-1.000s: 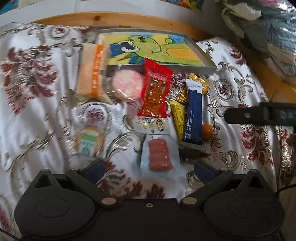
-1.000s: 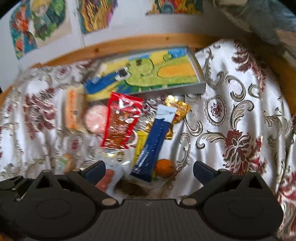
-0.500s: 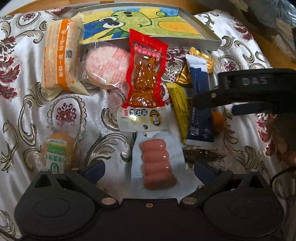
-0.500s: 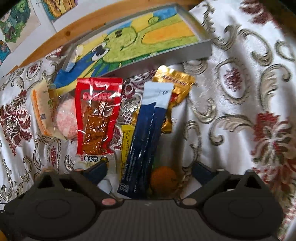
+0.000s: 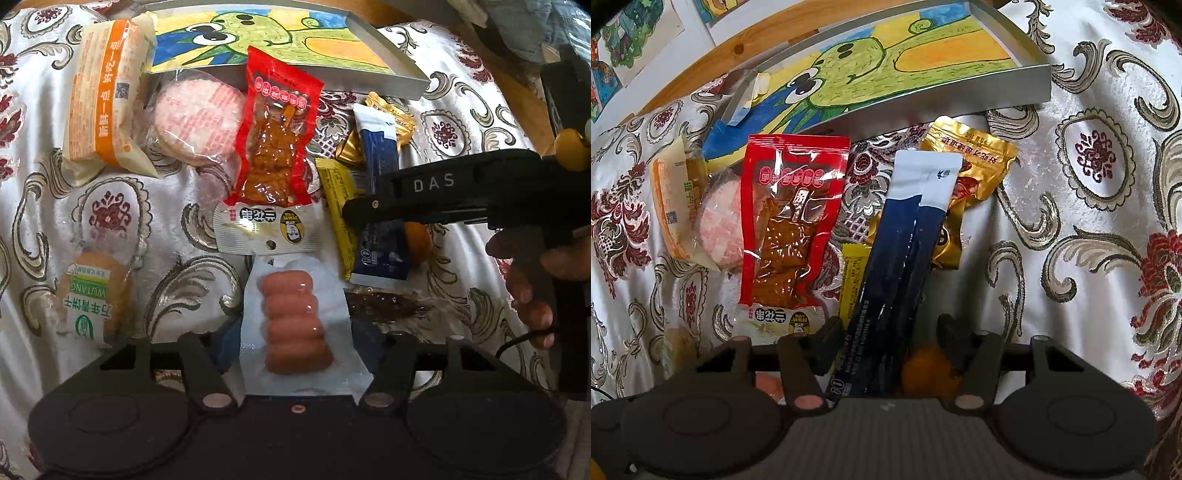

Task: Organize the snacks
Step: 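Grasp the blue stick snack with the right tool while the left tool grasps the pink sausage pack, then carry the blue stick with the right tool into the tray while the left tool drops the sausage pack there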

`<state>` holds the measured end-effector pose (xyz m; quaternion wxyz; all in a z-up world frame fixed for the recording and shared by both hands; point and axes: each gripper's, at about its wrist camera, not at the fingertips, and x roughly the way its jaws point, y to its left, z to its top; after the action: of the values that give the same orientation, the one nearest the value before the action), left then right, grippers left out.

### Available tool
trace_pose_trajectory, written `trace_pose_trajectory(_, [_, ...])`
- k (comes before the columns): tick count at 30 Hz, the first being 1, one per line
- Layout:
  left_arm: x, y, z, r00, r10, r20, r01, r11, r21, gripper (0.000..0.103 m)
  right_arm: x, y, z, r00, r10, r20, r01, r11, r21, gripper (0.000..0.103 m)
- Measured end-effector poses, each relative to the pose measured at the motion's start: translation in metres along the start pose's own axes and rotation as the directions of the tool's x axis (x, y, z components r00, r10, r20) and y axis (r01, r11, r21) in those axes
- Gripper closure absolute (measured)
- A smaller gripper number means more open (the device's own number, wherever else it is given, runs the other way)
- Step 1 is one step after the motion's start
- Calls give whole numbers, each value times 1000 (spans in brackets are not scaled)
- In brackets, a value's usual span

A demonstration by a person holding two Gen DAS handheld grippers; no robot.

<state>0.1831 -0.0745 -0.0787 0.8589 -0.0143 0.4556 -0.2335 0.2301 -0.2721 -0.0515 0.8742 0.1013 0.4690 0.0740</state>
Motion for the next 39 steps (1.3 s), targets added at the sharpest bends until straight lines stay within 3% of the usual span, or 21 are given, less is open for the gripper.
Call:
trace_pose_trajectory(3, [-1,1,0,1000,-4,4,4,1000,-8,39,-1,0,-1,1000,3,11,-3,1000,5,45])
trace_pose_trajectory(6, [-3,2,-1,1000,-9,16,9,1000,-23,39,-5,3,-3,1000,14,28,-14,1000,6,59])
trace_pose_trajectory(27, [-24,2,-9,992,50,113,-45,998,-48,47,-26,14,-16,994,81,76,-80,997,-20,76])
trace_pose_trajectory(33, [-39,-15,-14,967,113,228,-128,991,50,47,-32,16,-19,991,120,64,-119,993,-26,79])
trace_pose_trajectory(39, [-50,-17,-12,944,124,305,-149,987,60,47,-33,23,-20,993,70,91,-61,992,-107,80])
